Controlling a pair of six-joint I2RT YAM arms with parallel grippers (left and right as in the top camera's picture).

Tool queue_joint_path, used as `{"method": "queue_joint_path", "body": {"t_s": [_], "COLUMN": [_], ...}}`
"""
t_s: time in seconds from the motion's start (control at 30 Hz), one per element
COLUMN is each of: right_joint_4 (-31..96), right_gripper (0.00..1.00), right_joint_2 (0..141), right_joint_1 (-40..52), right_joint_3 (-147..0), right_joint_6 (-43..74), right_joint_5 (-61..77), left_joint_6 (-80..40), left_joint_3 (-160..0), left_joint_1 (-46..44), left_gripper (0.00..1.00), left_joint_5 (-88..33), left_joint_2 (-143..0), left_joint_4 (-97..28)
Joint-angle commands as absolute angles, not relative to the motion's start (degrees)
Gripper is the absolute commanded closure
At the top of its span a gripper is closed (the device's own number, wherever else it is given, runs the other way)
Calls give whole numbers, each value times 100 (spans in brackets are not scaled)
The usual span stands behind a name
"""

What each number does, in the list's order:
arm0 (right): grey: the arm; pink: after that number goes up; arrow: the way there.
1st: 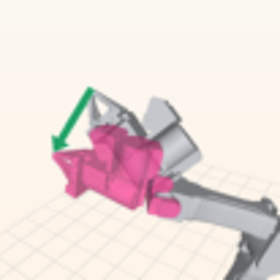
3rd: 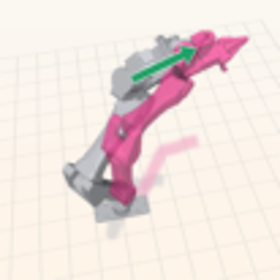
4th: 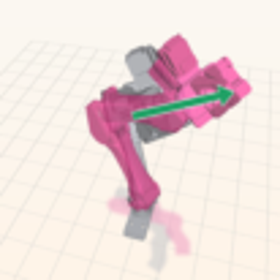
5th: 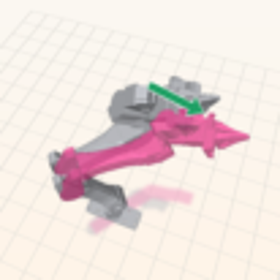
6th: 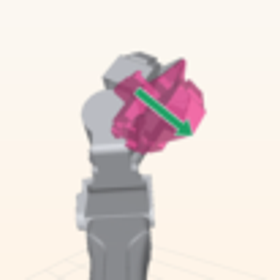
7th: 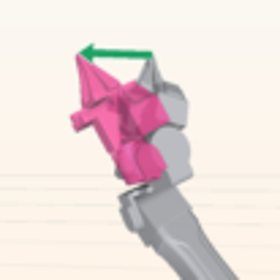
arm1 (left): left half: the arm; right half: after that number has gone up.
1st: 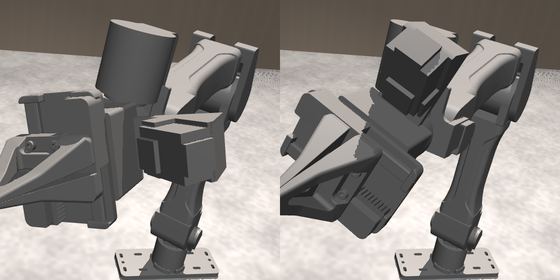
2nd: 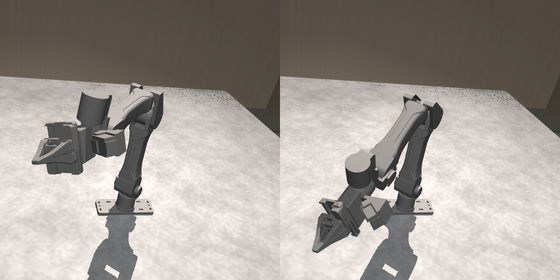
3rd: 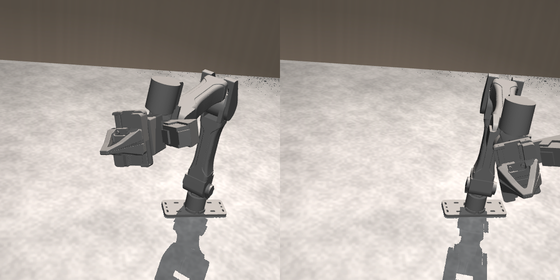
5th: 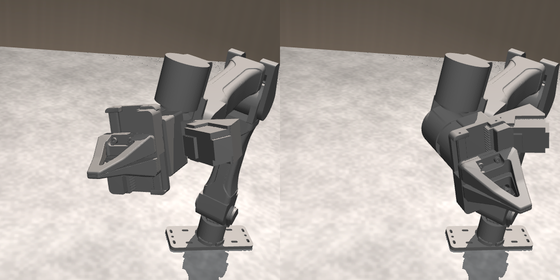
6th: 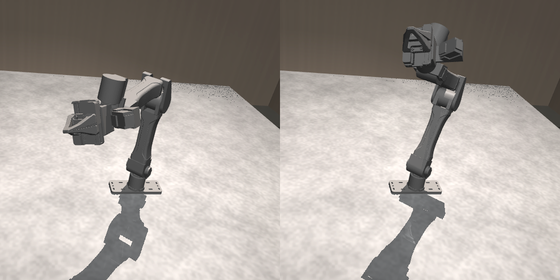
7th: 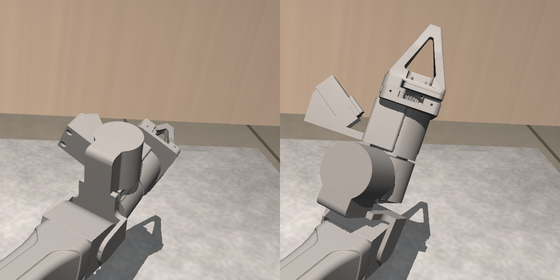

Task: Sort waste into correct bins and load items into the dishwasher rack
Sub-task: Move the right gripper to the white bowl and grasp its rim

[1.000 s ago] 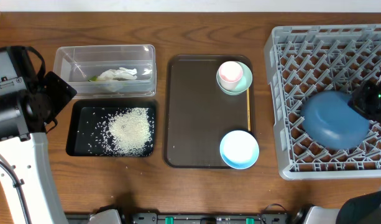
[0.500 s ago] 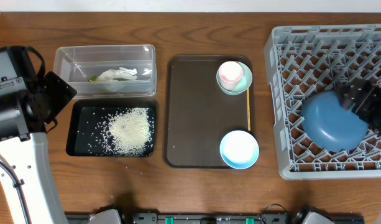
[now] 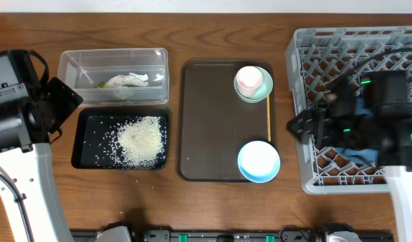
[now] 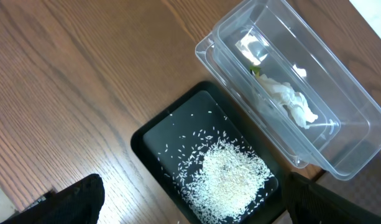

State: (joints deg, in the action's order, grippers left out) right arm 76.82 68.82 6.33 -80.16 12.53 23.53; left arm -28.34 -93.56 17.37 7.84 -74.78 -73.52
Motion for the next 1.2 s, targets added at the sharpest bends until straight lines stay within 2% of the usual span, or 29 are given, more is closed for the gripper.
{"method": "queue_joint_path", "body": {"t_s": [0.0, 0.33, 0.63, 0.83, 1.17], "right_joint_4": [7566, 6663, 5695, 5586, 5109], "right_gripper": [14, 21, 25, 26, 40], "right_joint_2": [6945, 7312, 8586, 9378, 9977], "right_joint_1": [1448, 3225, 4294, 4460, 4589], "right_joint_3": [-7717, -6584, -6176, -6178, -6176], "right_joint_6": [2163, 3323, 3461, 3918, 3916], "right_joint_5": [1280, 729, 429, -333, -237], "left_joint_6": [-2838, -2838, -2838, -2838, -2838], "left_joint_3": [-9389, -9389, -9389, -9389, -9389], "left_joint_1": [1761, 1761, 1761, 1761, 1761], "left_gripper": [7, 7, 7, 7, 7], "left_joint_5": [814, 812, 812, 814, 814], "left_joint_2": [-7459, -7459, -7459, -7459, -7459], "left_joint_4": [-7371, -7371, -7371, -7371, -7371]}}
